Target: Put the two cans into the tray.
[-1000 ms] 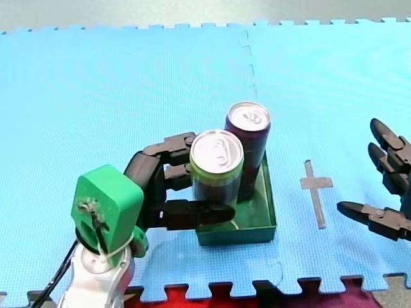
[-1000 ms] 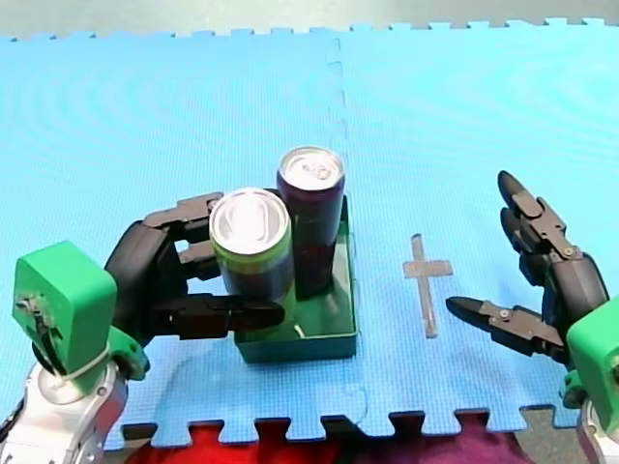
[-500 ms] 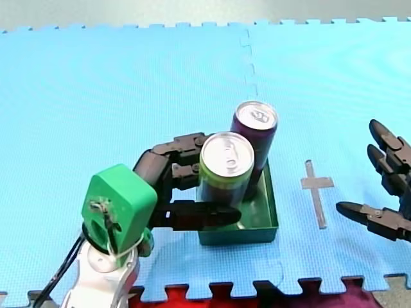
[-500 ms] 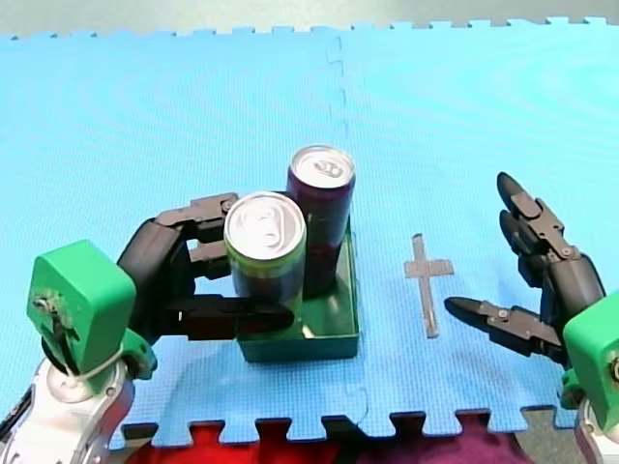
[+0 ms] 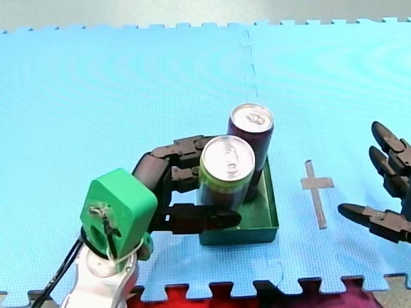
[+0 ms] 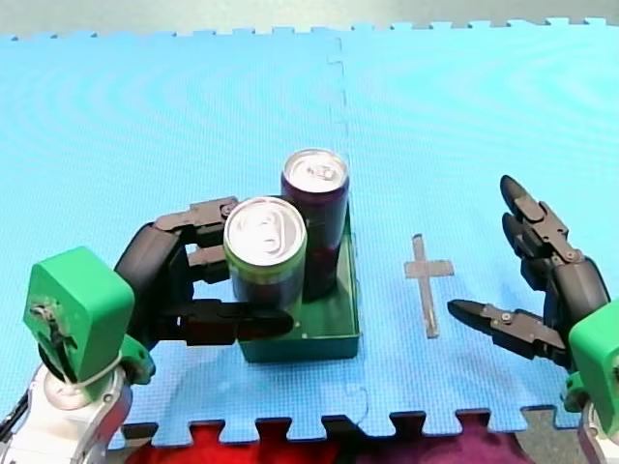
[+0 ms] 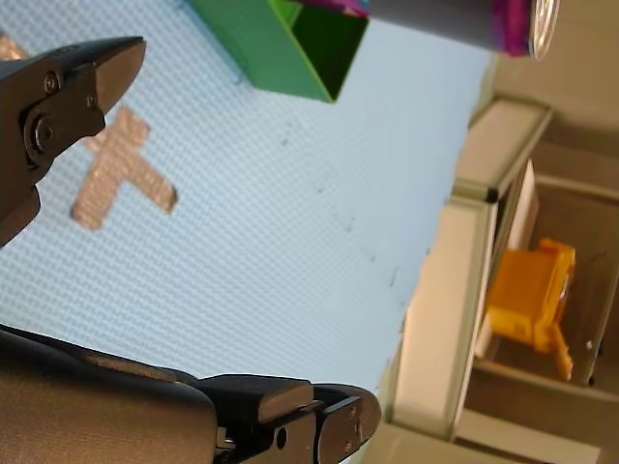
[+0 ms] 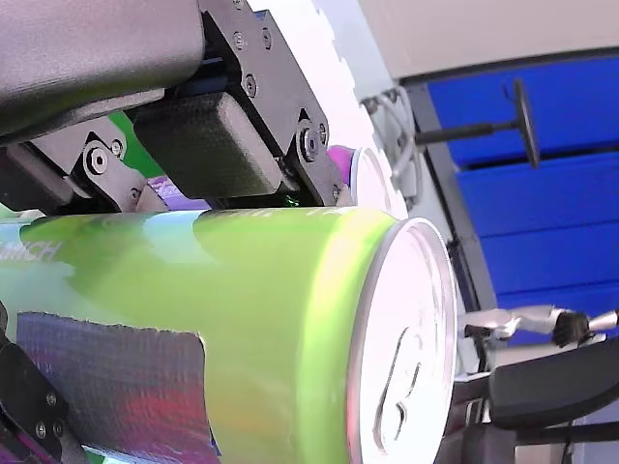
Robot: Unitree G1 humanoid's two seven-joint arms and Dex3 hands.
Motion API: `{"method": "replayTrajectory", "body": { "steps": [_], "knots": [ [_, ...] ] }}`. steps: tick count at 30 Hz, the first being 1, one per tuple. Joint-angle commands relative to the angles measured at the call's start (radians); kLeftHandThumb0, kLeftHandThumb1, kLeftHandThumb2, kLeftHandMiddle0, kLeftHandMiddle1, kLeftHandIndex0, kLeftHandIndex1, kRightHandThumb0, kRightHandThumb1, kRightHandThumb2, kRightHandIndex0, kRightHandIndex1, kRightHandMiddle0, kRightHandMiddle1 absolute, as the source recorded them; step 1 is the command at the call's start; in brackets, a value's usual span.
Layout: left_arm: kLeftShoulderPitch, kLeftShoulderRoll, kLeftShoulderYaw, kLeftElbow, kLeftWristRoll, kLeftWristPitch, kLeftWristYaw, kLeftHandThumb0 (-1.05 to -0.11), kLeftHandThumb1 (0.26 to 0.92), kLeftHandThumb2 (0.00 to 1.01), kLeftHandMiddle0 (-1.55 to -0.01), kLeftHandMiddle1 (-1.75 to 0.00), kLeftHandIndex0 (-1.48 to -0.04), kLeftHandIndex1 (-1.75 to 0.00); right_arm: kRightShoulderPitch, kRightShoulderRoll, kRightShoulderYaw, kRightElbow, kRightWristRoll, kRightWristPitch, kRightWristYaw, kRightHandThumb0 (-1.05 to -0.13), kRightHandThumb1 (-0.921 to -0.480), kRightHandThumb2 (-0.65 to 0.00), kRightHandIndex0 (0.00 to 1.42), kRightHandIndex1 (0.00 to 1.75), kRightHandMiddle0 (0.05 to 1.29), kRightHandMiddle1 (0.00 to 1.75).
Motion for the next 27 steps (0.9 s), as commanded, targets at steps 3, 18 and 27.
{"method": "replayTrajectory", "body": {
  "steps": [3, 18, 27],
  "knots": [
    [-0.001, 0.002, 0.000, -0.017, -0.005, 0.004, 0.002, -0.448, 0.709, 0.00, -1.42, 0.00, -1.26, 0.00, 0.001, -0.005, -0.005, 0.000, 0.004, -0.007, -0.001, -0.711, -0.682, -0.001, 0.23, 0.00, 0.24, 0.00],
    [-0.027, 0.004, 0.013, 0.115, -0.001, -0.080, 0.001, -0.457, 0.707, 0.00, -1.42, 0.00, -1.26, 0.00, 0.011, -0.010, -0.013, -0.014, 0.009, -0.033, 0.005, -0.707, -0.687, -0.001, 0.22, 0.00, 0.24, 0.00],
    [-0.044, 0.002, 0.040, 0.236, -0.022, -0.201, -0.024, -0.457, 0.707, 0.00, -1.42, 0.00, -1.26, 0.00, 0.029, -0.008, -0.014, -0.069, 0.021, 0.002, 0.008, -0.724, -0.689, -0.001, 0.22, 0.00, 0.25, 0.00]
  ]
}}
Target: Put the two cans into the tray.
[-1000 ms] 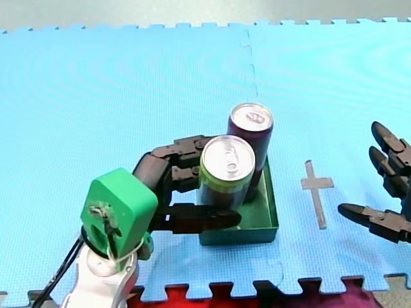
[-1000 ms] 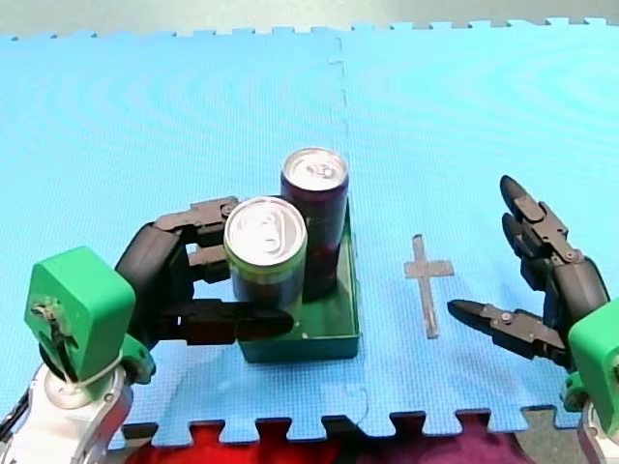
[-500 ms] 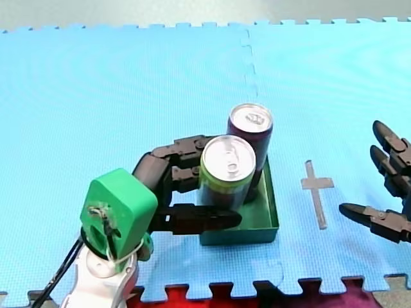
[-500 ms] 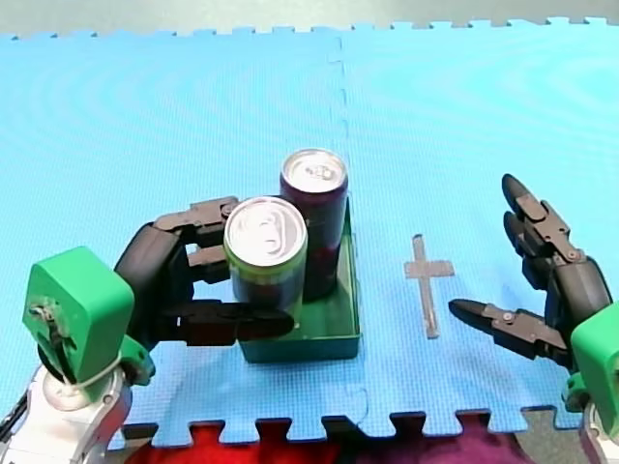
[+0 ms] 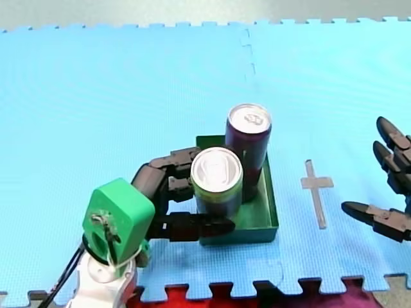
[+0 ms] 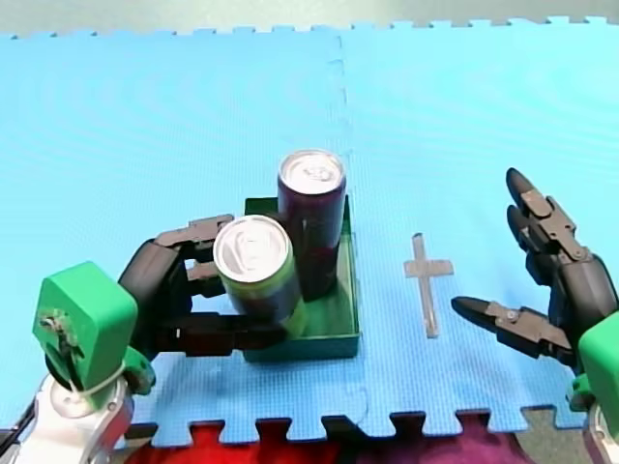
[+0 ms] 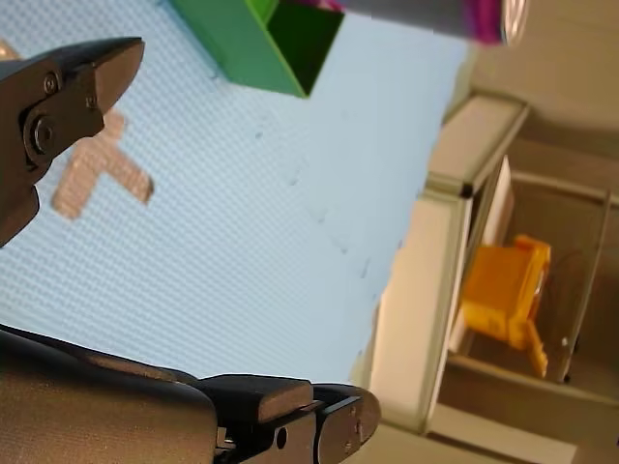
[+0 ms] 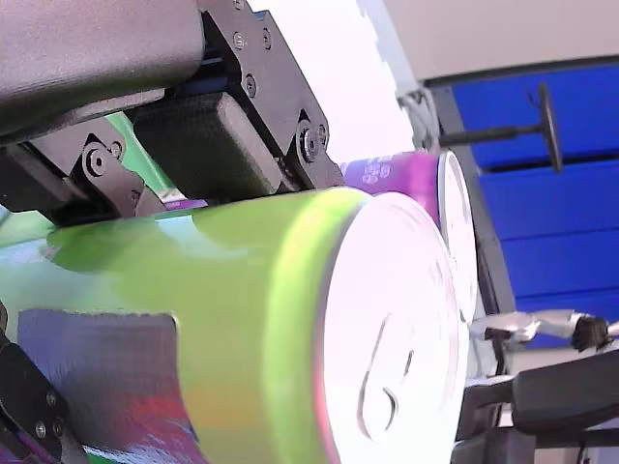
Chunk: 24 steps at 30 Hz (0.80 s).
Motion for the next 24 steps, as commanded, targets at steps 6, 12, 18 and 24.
{"method": "replayTrajectory", "body": {
  "steps": [6, 12, 18, 24],
  "knots": [
    [-0.005, -0.009, 0.014, 0.007, -0.028, -0.051, -0.019, -0.457, 0.705, 0.00, -1.42, 0.00, -1.26, 0.00, 0.015, -0.008, -0.003, -0.036, 0.004, 0.021, -0.001, -0.731, -0.689, 0.000, 0.22, 0.00, 0.25, 0.00],
    [-0.003, -0.017, 0.015, 0.003, -0.031, -0.062, -0.020, -0.460, 0.703, 0.00, -1.42, 0.00, -1.26, 0.00, 0.018, -0.012, -0.005, -0.049, 0.005, 0.028, 0.000, -0.736, -0.691, -0.001, 0.21, 0.00, 0.25, 0.00],
    [0.002, -0.020, 0.015, -0.003, -0.033, -0.070, -0.023, -0.459, 0.704, 0.00, -1.42, 0.00, -1.26, 0.00, 0.021, -0.015, -0.006, -0.060, 0.006, 0.037, 0.000, -0.740, -0.691, 0.000, 0.21, 0.00, 0.25, 0.00],
    [0.003, -0.021, 0.017, -0.002, -0.042, -0.077, -0.030, -0.454, 0.705, 0.00, -1.42, 0.00, -1.26, 0.00, 0.031, -0.012, -0.002, -0.080, 0.001, 0.046, -0.006, -0.748, -0.692, -0.001, 0.21, 0.00, 0.24, 0.00]
  ]
}}
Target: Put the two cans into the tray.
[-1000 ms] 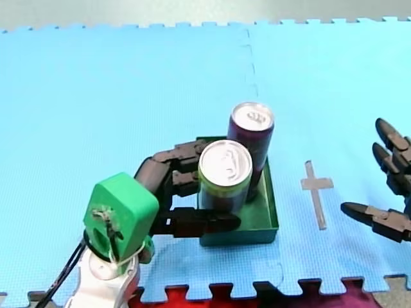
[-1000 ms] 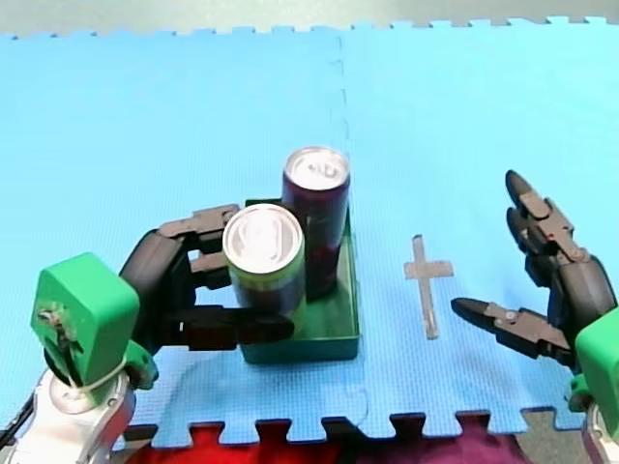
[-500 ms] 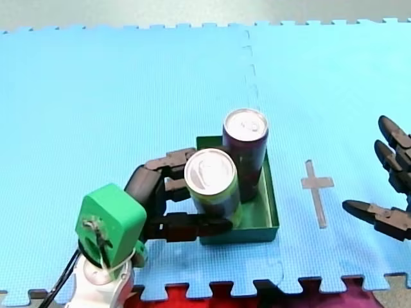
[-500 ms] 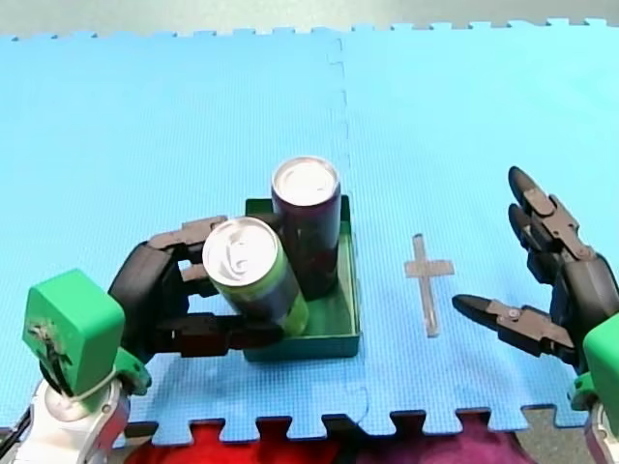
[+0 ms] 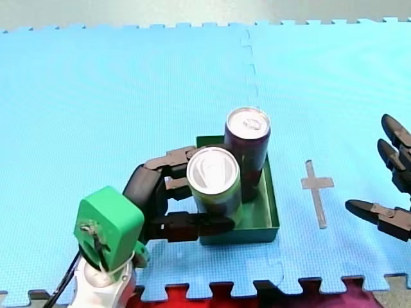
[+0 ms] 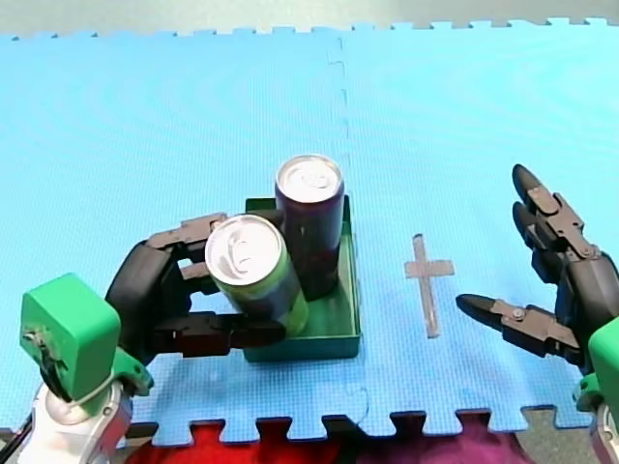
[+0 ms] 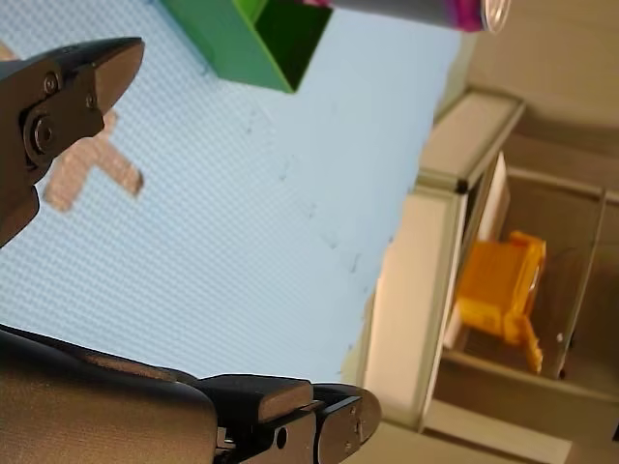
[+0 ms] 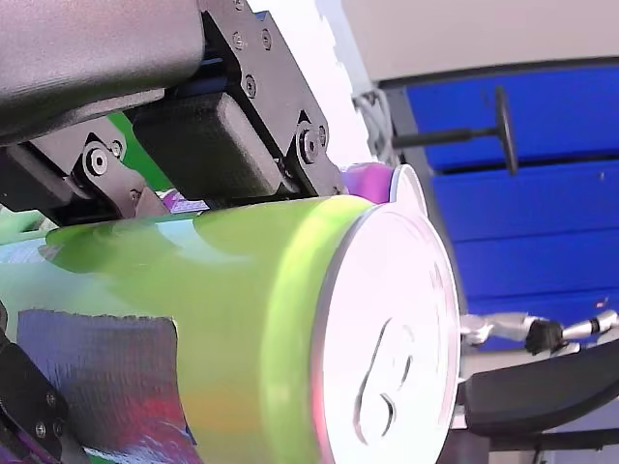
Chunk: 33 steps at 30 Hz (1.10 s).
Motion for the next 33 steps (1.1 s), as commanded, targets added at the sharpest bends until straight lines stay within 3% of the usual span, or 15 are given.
{"method": "replayTrajectory", "body": {
  "steps": [1, 8, 14, 15, 19, 33],
  "knots": [
    [-0.003, -0.001, 0.004, -0.009, -0.010, -0.014, -0.002, -0.453, 0.705, 0.00, -1.42, 0.00, -1.26, 0.00, 0.007, -0.002, 0.000, -0.011, -0.002, 0.005, -0.006, -0.749, -0.693, -0.001, 0.21, 0.00, 0.24, 0.00],
    [0.006, 0.005, -0.002, -0.039, -0.002, 0.001, -0.002, -0.453, 0.705, 0.00, -1.43, 0.00, -1.26, 0.00, 0.015, 0.001, 0.006, -0.032, -0.007, 0.016, -0.015, -0.753, -0.695, -0.001, 0.20, 0.00, 0.25, 0.00],
    [0.013, 0.035, -0.026, -0.083, 0.078, 0.059, 0.038, -0.455, 0.703, 0.00, -1.43, 0.00, -1.26, 0.00, 0.023, 0.002, 0.010, -0.048, -0.011, 0.023, -0.022, -0.757, -0.697, -0.001, 0.20, 0.00, 0.25, 0.00],
    [0.013, 0.045, -0.036, -0.090, 0.116, 0.072, 0.058, -0.426, 0.695, 0.00, -1.43, 0.00, -1.26, 0.00, 0.023, 0.002, 0.010, -0.049, -0.013, 0.024, -0.024, -0.758, -0.697, -0.001, 0.20, 0.00, 0.25, 0.00],
    [0.007, 0.066, -0.064, -0.084, 0.211, 0.095, 0.115, -0.455, 0.698, 0.00, -1.43, 0.00, -1.26, 0.00, 0.026, 0.003, 0.011, -0.050, -0.015, 0.024, -0.025, -0.763, -0.700, -0.002, 0.20, 0.00, 0.25, 0.00],
    [0.010, 0.083, -0.089, -0.144, 0.244, 0.175, 0.136, -0.478, 0.697, 0.00, -1.44, 0.00, -1.26, 0.00, 0.028, 0.006, 0.008, -0.048, -0.012, 0.026, -0.024, -0.770, -0.704, -0.001, 0.21, 0.00, 0.26, 0.00]
  ]
}}
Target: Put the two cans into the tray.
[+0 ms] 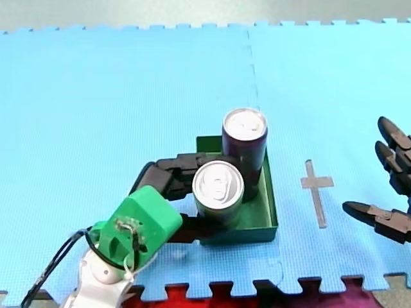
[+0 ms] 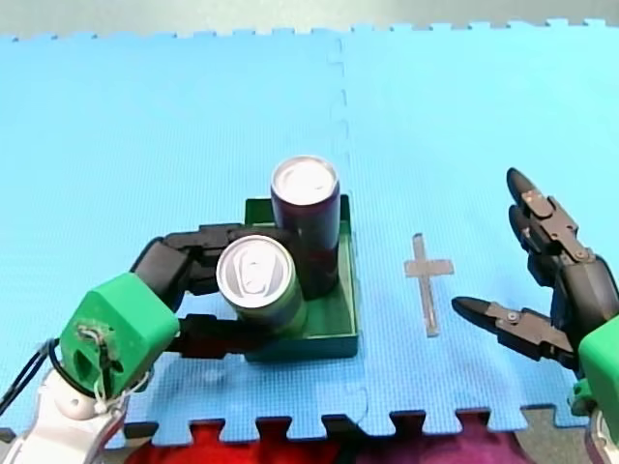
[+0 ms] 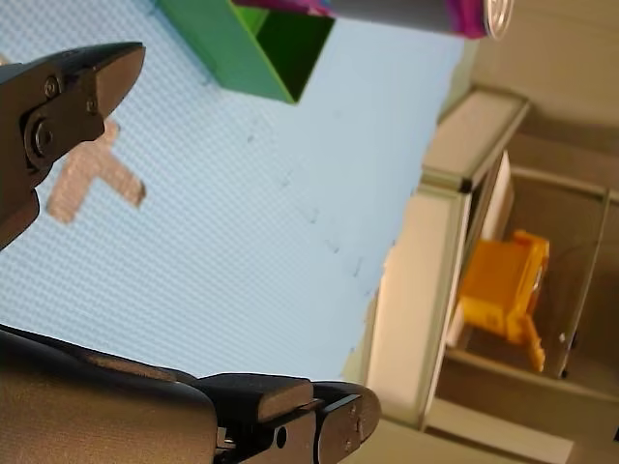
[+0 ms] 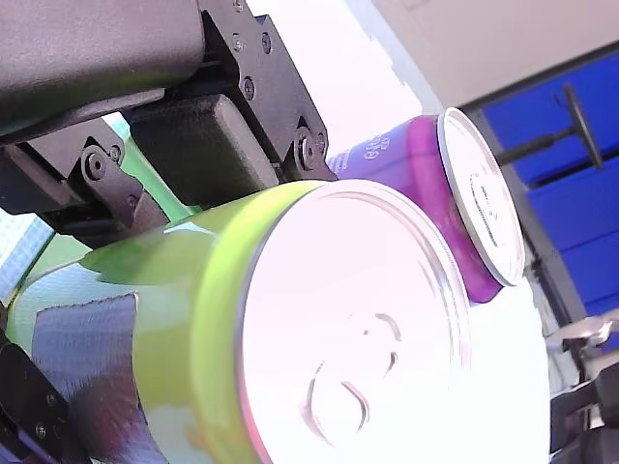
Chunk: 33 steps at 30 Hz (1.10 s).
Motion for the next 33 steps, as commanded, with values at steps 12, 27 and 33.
{"method": "replayTrajectory", "body": {
  "steps": [12, 27, 33],
  "knots": [
    [0.017, 0.016, 0.005, -0.063, -0.127, 0.069, -0.125, -0.795, 0.700, 0.00, -0.94, 0.00, -0.70, 0.00, 0.009, -0.004, -0.007, -0.009, 0.003, -0.003, -0.004, -0.778, -0.710, -0.002, 0.20, 0.00, 0.26, 0.00],
    [0.024, 0.072, -0.047, -0.038, 0.018, -0.026, -0.058, -1.048, 0.921, 0.11, -0.47, 0.00, -0.31, 0.00, 0.014, -0.007, -0.007, -0.004, -0.004, -0.015, -0.005, -0.799, -0.719, -0.002, 0.20, 0.00, 0.26, 0.00],
    [0.023, 0.078, -0.052, -0.023, 0.022, -0.052, -0.050, -1.048, 0.921, 0.13, -0.44, 0.00, -0.28, 0.00, 0.014, -0.008, -0.007, -0.003, -0.005, -0.019, -0.004, -0.807, -0.721, -0.001, 0.20, 0.00, 0.26, 0.00]
  ]
}}
